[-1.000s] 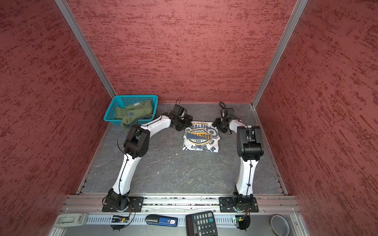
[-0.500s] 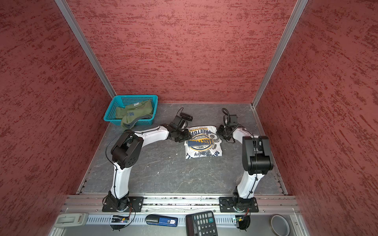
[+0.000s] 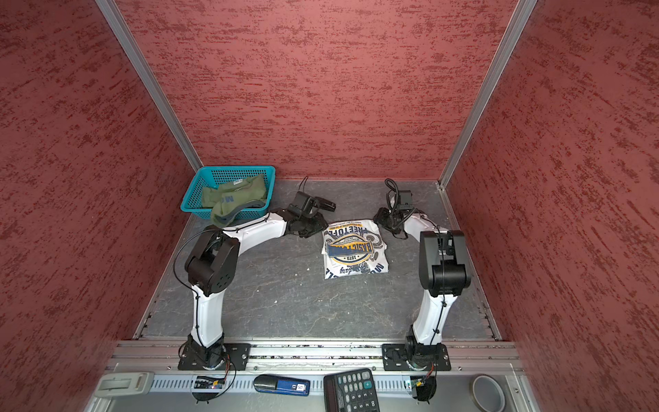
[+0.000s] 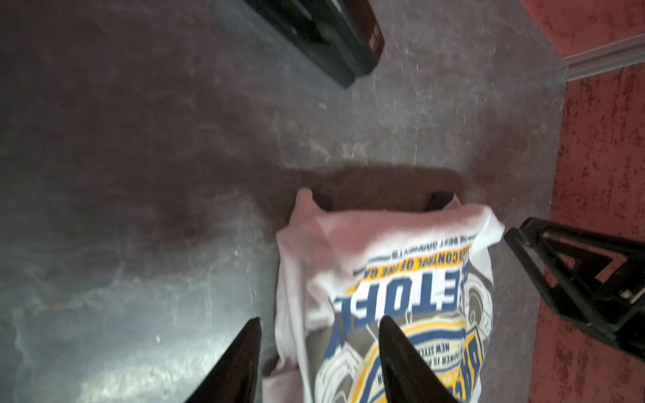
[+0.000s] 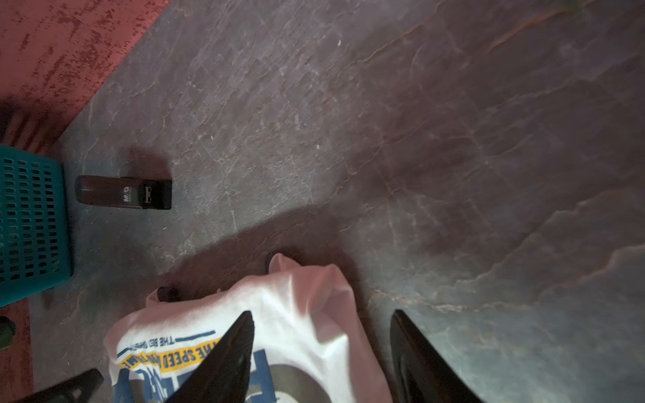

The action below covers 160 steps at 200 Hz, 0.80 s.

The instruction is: Fold and stack the tank tops

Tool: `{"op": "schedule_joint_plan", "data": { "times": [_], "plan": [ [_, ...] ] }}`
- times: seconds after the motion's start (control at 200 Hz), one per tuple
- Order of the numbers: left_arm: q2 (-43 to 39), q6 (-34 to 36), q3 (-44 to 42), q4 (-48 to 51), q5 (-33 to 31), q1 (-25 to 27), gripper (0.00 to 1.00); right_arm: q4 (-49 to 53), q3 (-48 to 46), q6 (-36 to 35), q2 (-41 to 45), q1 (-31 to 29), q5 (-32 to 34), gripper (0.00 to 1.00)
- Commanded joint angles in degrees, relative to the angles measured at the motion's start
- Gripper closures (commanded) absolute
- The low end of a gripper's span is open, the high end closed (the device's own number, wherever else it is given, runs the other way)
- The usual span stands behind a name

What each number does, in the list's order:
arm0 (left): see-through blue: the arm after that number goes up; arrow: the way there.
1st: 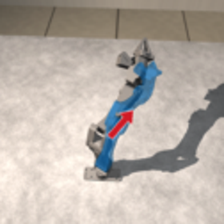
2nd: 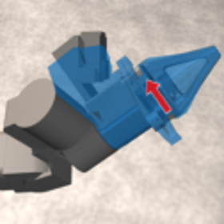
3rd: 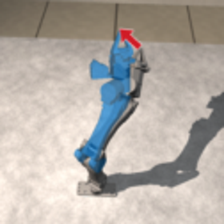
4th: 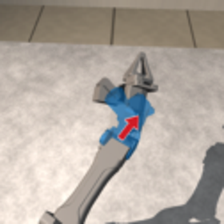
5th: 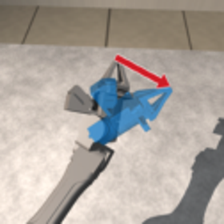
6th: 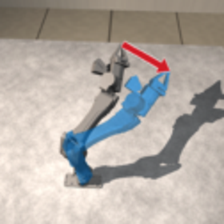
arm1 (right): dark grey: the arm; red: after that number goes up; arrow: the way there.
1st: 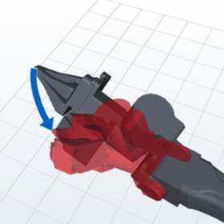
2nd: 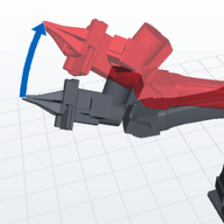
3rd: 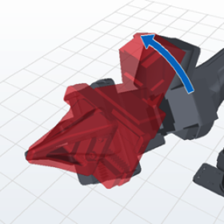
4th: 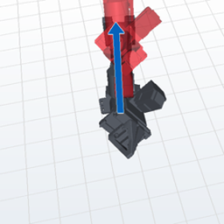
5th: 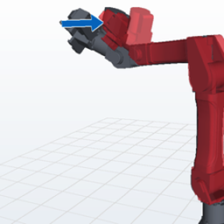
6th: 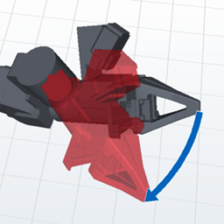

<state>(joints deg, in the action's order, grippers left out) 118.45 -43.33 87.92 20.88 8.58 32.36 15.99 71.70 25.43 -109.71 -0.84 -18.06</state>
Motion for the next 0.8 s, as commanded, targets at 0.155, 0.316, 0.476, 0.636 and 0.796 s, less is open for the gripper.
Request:
{"op": "schedule_joint_plan", "data": {
  "times": [0.155, 0.316, 0.476, 0.636, 0.796],
  "plan": [
    [7.9, 2.4, 6.9, 0.0, 2.8, 0.7, 0.5, 1.0, 4.1, -1.4, -5.1, -1.1, -0.7, 0.5],
    [10.0, 2.6, 9.4, 0.6, 0.9, 0.4, 0.68, 1.4, 5.3, -1.6, -6.1, -1.3, 0.8, 0.74],
    [9.7, 1.9, 9.6, -0.4, -2.1, -0.5, 0.95, 1.9, 6.5, -1.6, -5.9, -1.3, 2.8, 0.9],
    [10.2, -0.2, 9.3, -1.3, -3.0, -1.8, 1.0, 1.9, 7.0, -1.0, -7.0, -1.2, 5.5, 1.0],
    [12.8, -2.0, 9.7, 0.7, -3.0, -2.8, 0.99, 2.2, 7.9, -0.9, -10.0, -1.2, 8.1, 1.0]
  ]
}}
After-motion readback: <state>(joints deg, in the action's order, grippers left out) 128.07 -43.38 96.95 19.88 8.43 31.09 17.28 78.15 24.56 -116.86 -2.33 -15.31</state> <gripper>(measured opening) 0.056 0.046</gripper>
